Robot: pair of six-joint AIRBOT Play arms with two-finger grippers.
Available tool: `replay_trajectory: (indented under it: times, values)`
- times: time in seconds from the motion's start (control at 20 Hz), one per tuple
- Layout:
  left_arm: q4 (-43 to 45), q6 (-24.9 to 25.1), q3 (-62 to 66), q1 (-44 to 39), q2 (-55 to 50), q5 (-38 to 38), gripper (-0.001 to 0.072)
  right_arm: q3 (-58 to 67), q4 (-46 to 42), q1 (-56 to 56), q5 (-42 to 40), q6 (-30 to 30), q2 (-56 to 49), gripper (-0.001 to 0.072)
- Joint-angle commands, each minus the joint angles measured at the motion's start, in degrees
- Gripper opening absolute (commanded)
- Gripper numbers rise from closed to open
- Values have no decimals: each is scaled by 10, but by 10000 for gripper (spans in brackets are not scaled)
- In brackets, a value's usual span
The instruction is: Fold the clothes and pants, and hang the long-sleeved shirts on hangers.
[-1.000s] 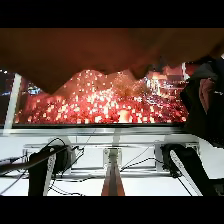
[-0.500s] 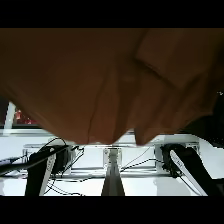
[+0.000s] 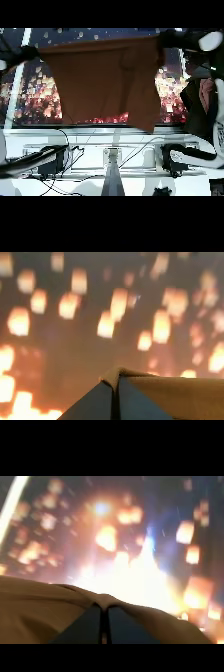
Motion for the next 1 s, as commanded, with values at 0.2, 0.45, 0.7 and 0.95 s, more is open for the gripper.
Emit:
replay_trajectory:
  times: [0.2,0.45,0.7,0.95]
  values:
    - [-1,0,1,-23,-93,89,18,0,-6,0,-70,0,-129,11]
    - [-1,0,0,-23,-106,-35,19,0,-38,0,-33,0,-129,12]
    - [-1,0,1,-23,-103,-192,609,0,-129,-30,141,64,-125,476]
    - [0,0,2,-7,-33,-304,619,3,-165,-129,331,26,-94,403]
